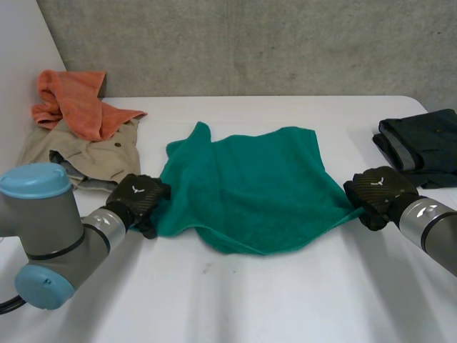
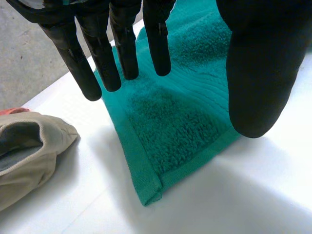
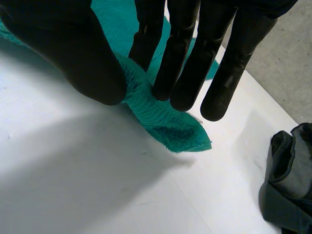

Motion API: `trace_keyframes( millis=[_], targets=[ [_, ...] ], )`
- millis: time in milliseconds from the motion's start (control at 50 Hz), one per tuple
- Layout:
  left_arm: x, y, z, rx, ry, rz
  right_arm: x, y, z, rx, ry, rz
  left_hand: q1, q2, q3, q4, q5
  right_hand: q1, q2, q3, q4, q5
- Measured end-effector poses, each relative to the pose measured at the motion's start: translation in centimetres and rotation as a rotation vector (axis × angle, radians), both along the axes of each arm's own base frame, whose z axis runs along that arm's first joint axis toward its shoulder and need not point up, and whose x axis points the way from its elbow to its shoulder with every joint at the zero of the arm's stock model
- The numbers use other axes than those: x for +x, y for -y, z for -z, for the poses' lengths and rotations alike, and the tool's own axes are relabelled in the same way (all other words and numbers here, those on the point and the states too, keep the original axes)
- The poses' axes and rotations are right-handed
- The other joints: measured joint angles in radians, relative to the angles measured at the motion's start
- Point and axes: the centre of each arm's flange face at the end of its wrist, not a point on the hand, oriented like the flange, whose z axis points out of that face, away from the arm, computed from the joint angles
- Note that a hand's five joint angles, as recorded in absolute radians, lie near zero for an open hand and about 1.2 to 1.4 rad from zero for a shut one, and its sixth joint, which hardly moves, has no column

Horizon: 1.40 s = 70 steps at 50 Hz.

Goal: Fold the laundry.

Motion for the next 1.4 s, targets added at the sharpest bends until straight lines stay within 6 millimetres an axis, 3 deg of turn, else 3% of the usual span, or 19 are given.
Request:
trace_keyframes(
  millis=[580, 900, 1020, 1060, 1200, 1240, 1260, 1320, 1400],
  targets=[
    [-1.1, 3.0, 1.7, -0.059, 0.059, 0.03, 0.1, -0.2, 1.2, 0.035, -0.008, -0.003, 0.137, 0.147, 0.144, 0.16, 0.059, 0.0, 0.0, 0.0, 0.0, 0.0],
    [-2.0, 3.3, 1.5, -0.096, 0.04, 0.042, 0.1, -0.2, 1.4, 0.041, -0.009, -0.003, 0.188, 0.2, 0.196, 0.209, 0.091, 0.0, 0.0, 0.0, 0.0, 0.0],
    [-2.1, 3.2, 1.3, -0.101, 0.036, 0.045, 0.1, -0.2, 1.4, 0.042, -0.009, -0.003, 0.163, 0.171, 0.169, 0.176, 0.15, 0.0, 0.0, 0.0, 0.0, 0.0],
    [-2.1, 3.1, 1.3, -0.1, 0.036, 0.046, 0.1, -0.2, 1.4, 0.042, -0.009, -0.003, 0.1, 0.107, 0.104, 0.067, 0.066, 0.0, 0.0, 0.0, 0.0, 0.0],
    [-2.1, 2.9, 1.5, -0.094, 0.039, 0.048, 0.1, -0.2, 1.4, 0.041, -0.008, -0.003, 0.102, 0.106, 0.102, 0.092, 0.101, 0.0, 0.0, 0.0, 0.0, 0.0],
    [-2.1, 2.9, 1.6, -0.094, 0.04, 0.048, 0.1, -0.2, 1.4, 0.041, -0.008, -0.003, 0.191, 0.194, 0.183, 0.198, 0.201, 0.0, 0.0, 0.0, 0.0, 0.0],
    [-2.1, 3.0, 1.6, -0.094, 0.041, 0.048, 0.1, -0.2, 1.4, 0.042, -0.008, -0.003, 0.387, 0.364, 0.359, 0.374, 0.372, 0.0, 0.0, 0.0, 0.0, 0.0],
    [-2.1, 3.1, 1.6, -0.097, 0.042, 0.045, 0.1, -0.2, 1.5, 0.043, -0.009, -0.003, 0.615, 0.604, 0.596, 0.605, 0.602, -0.001, 0.0, 0.0, 0.0, 0.0],
    [-2.1, 3.2, 1.5, -0.103, 0.043, 0.04, 0.1, -0.2, 1.6, 0.046, -0.009, -0.002, 0.649, 0.707, 0.697, 0.717, 0.687, 0.0, 0.0, 0.0, 0.0, 0.0]
  ],
)
